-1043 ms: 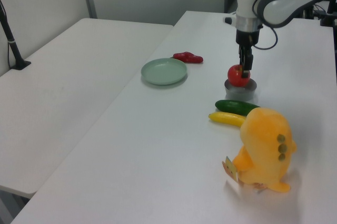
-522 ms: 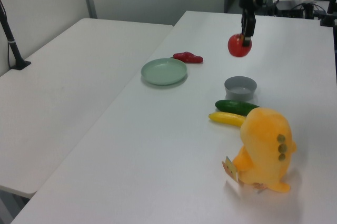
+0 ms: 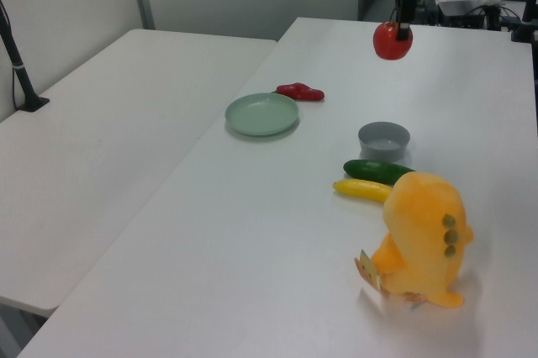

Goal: Red apple placed in the center of the desktop
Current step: 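Lift the apple out of the bowl and carry it away from the bowl, then lower the apple onto the table beside the grey bowl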

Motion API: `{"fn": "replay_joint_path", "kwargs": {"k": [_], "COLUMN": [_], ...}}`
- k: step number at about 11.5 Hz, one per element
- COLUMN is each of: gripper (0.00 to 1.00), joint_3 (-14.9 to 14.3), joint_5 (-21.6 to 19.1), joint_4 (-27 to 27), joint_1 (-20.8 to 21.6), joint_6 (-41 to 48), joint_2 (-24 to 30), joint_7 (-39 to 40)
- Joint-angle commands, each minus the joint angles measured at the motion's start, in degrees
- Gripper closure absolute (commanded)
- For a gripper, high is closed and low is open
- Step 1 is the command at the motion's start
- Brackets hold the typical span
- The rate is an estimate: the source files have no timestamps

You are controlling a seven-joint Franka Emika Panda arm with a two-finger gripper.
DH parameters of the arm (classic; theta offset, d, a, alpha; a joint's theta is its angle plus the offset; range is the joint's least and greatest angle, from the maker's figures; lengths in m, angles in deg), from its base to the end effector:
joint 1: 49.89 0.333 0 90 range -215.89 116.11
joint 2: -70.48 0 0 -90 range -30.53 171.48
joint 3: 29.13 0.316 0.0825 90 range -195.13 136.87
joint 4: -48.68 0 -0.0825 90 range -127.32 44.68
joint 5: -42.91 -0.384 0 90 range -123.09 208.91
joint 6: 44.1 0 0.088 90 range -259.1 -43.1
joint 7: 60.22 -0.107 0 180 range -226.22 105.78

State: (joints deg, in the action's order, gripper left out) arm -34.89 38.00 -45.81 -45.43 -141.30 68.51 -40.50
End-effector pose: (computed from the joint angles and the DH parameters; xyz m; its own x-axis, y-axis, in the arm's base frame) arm 0.5736 -0.0040 0.5793 0.9516 0.3048 0.0395 0.3069 -0.9490 -0.0726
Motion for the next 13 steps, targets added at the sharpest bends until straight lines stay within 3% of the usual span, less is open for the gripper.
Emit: {"fn": "replay_joint_path", "kwargs": {"k": [1,4,7,13], "gripper": [0.84,0.84,0.84,0.84], "joint_3": [-5.8,-10.8,-10.9,-10.0], "joint_5": [-1.0,-1.1,-1.9,-7.7], "joint_4": [2.5,5.3,4.8,0.9], "joint_1": [-0.1,-0.8,-1.6,-0.7], "joint_6": [1.8,1.1,-8.2,-21.3], "joint_2": [-2.3,-7.9,-12.8,-21.0], "joint_7": [0.5,4.7,5.2,3.6]}}
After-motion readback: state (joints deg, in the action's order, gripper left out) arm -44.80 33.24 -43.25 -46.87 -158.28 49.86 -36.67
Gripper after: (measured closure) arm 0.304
